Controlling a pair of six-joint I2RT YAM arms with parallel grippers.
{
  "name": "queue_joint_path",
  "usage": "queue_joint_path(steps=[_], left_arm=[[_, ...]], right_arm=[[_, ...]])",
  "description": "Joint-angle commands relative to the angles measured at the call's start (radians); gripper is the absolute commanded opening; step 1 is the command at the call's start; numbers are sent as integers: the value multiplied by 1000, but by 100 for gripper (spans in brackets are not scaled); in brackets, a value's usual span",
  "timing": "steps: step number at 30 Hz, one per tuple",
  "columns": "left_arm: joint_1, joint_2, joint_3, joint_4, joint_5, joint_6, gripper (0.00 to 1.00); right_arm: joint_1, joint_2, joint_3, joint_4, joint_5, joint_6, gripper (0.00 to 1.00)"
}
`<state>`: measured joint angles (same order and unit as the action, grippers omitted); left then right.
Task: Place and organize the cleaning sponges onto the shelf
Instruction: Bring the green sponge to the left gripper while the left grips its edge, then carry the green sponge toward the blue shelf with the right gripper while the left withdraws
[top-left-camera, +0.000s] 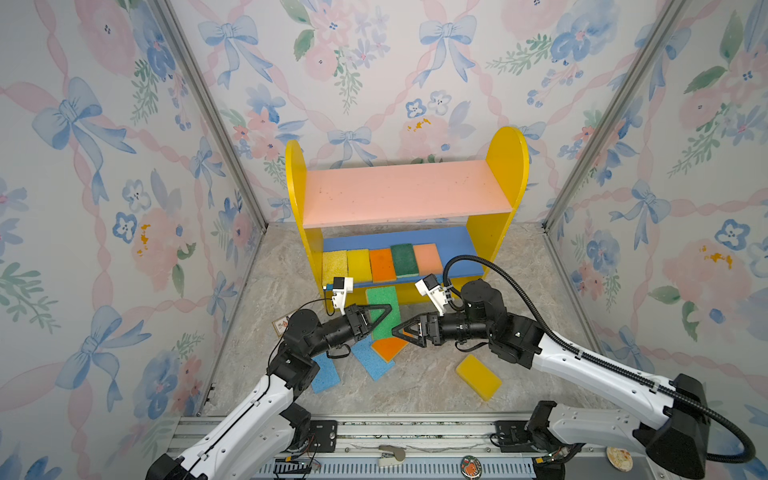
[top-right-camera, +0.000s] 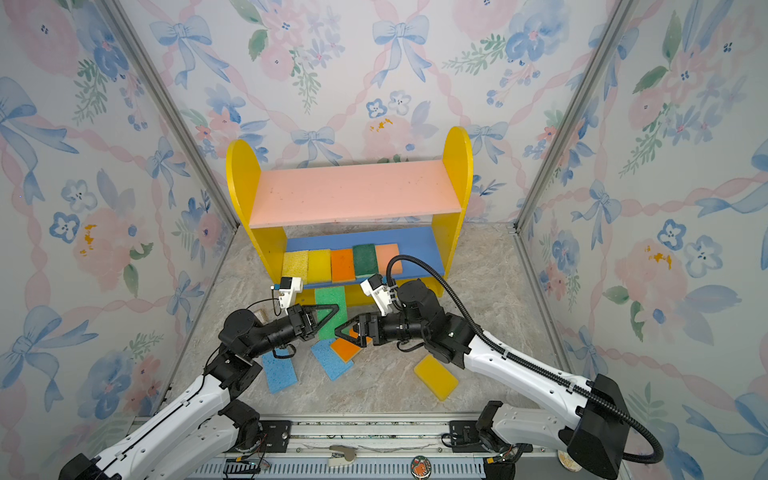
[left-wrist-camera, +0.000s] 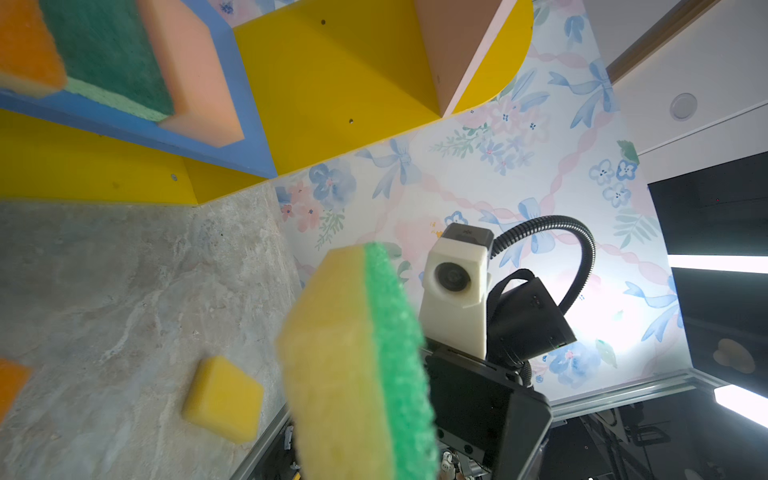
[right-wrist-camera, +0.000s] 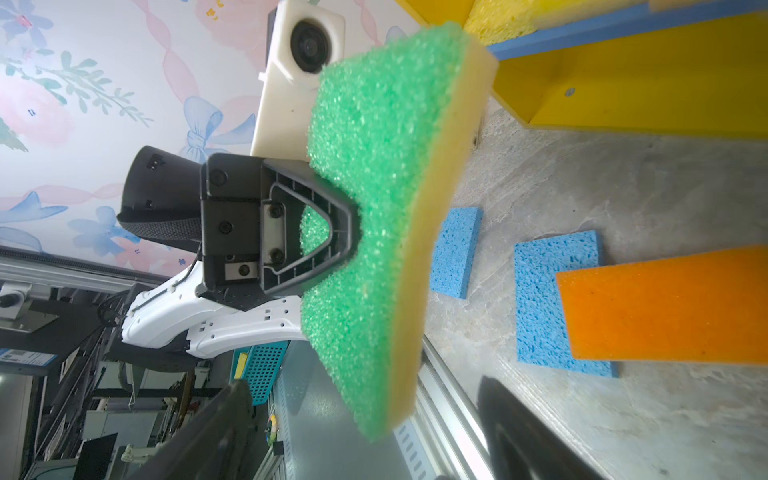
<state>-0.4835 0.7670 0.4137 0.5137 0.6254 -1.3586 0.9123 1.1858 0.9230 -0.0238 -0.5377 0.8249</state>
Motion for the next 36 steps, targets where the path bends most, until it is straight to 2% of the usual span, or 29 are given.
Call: queue_joint_path(steps=[1,6,10,15,16,21,24,26,27,29,31,36], left_arm=[[9,-17,25,46,-9,-25,0],[14,-21,22,45,2,-28,0],[23,-29,13,47,7,-31,0],[36,-34,17,46,19,-34,0],[40,-35,20,47,25,-31,4],[91,-74,11,34,49,-5,46],[144,-108,-3,8,68,4,56],[178,-130,-1,-33,76,29,70],[198,-149,12,-109,71,70,75],[235,-198,63,-331,24,216,80],[242,-222,122,-563,-77,398,82],[241,-249,145,-722,-198,569,84]], right_arm=[[16,23,-5,81,-22,29,78],[18,25,-21,135,4,57,58],[19,19,-18,136,28,63,38],[26,19,6,93,51,49,24],[26,17,14,68,67,39,22],[26,-26,59,-66,171,-17,16],[23,-43,88,-97,214,-37,16],[22,-42,128,-148,235,-61,16],[20,-38,159,-180,243,-78,16],[20,-27,232,-250,266,-114,16],[19,-3,333,-315,280,-150,16],[7,125,609,-440,283,-188,16]])
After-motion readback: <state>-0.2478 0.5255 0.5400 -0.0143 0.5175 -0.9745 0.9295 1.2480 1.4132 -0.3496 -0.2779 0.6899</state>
